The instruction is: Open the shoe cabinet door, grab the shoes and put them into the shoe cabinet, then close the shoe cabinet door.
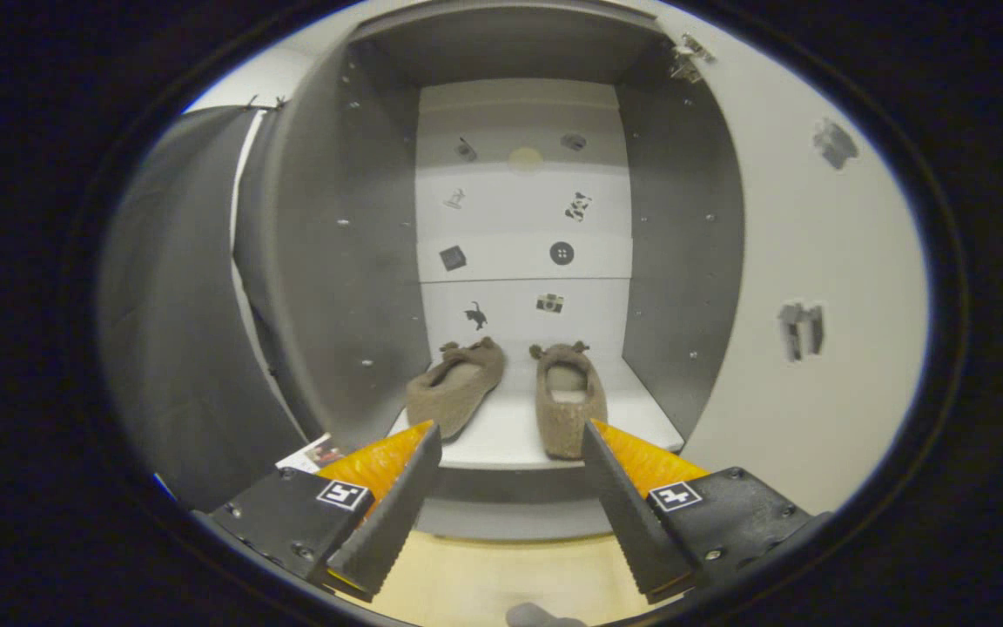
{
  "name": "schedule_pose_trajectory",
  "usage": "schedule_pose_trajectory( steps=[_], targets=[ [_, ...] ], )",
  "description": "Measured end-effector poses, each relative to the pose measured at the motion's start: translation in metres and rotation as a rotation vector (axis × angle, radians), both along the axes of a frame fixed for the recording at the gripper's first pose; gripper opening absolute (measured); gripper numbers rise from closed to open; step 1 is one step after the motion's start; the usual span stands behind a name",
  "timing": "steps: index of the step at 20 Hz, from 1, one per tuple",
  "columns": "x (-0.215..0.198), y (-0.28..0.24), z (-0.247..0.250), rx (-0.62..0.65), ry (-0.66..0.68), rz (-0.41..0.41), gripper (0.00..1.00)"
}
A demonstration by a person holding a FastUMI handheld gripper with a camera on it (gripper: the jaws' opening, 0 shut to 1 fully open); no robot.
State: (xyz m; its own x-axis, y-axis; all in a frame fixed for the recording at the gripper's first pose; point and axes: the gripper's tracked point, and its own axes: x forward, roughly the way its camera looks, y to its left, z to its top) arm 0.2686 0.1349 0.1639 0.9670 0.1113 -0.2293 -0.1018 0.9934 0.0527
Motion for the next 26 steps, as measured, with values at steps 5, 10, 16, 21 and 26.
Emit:
schedule_pose_trajectory(
  steps=[5, 10, 16, 21, 26],
  targets=[
    [-0.107, -0.008, 0.014, -0.021, -0.095, 0.039, 1.0],
    [-0.207, -0.045, 0.012, 0.019, -0.099, 0.062, 1.0],
    [-0.283, -0.126, 0.017, 0.033, -0.11, 0.008, 1.0],
    [-0.317, -0.21, 0.025, 0.018, -0.142, -0.093, 1.0],
    [-0.306, -0.304, 0.026, -0.002, -0.173, -0.181, 1.0]
  ],
)
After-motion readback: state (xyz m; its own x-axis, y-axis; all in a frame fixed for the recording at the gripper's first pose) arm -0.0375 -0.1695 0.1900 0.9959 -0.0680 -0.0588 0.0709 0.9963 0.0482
